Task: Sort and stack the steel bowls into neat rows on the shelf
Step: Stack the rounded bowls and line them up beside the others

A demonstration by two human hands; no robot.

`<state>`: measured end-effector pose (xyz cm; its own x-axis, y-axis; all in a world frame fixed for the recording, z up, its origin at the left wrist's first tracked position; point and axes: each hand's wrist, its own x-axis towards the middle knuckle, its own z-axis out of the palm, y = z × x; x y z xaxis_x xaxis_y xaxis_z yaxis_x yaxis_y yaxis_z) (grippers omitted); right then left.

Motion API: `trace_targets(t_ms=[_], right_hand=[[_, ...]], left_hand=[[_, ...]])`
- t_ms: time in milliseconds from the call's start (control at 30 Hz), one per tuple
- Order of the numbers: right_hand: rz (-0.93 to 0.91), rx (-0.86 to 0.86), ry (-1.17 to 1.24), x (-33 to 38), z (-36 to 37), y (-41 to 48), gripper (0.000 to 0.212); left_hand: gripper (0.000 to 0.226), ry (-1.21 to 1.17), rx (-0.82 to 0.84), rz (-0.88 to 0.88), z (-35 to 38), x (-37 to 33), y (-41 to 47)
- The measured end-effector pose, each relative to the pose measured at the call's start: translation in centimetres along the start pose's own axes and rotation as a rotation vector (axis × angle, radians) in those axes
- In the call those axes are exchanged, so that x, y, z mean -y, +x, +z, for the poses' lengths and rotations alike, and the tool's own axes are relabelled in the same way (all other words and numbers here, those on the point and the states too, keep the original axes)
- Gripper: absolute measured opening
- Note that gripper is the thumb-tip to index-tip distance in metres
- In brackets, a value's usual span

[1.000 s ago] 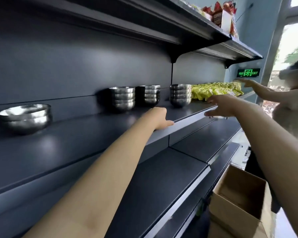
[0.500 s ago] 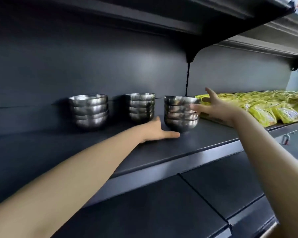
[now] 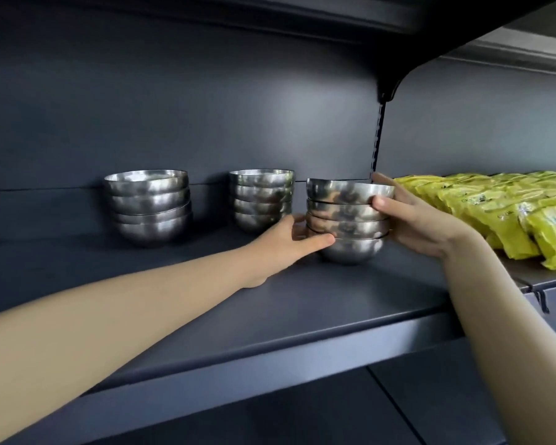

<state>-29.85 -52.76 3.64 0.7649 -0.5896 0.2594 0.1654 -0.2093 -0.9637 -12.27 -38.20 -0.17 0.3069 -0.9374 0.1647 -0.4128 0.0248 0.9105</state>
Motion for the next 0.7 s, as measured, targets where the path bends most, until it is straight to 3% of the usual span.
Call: trace_targets(t_ms=[67,267,400,600,700], right_hand=[[-0.019,0.005,-0.019,-0.3,0.1,0.4,0.123],[-0.109,0.058,-0.056,-1.2,0.2,0.7,0.103],[-0.165,0.042,-0.026,-1.5,0.1,1.1,0.105],[-0.243,-0.072,-0.048,-1.4,0.2,1.0,0.128],[-0.253,-0.046,-0.051,-1.5,0.3,1.0,0.120]], left_hand=[[0.040,-0.045,-0.023,0.003,-0.3,0.4,0.3],[0.022,-0.082,0.036,0.040,-0.5,0.6,0.6],[0.033,-0.147,0.045,0.023,-0.6,0.4,0.6],[0.027,-0.162,0.026,0.014,-0.6,0.2,0.3],[0.022,-0.157,0.030,0.038,-0.5,-0.1,0.0]])
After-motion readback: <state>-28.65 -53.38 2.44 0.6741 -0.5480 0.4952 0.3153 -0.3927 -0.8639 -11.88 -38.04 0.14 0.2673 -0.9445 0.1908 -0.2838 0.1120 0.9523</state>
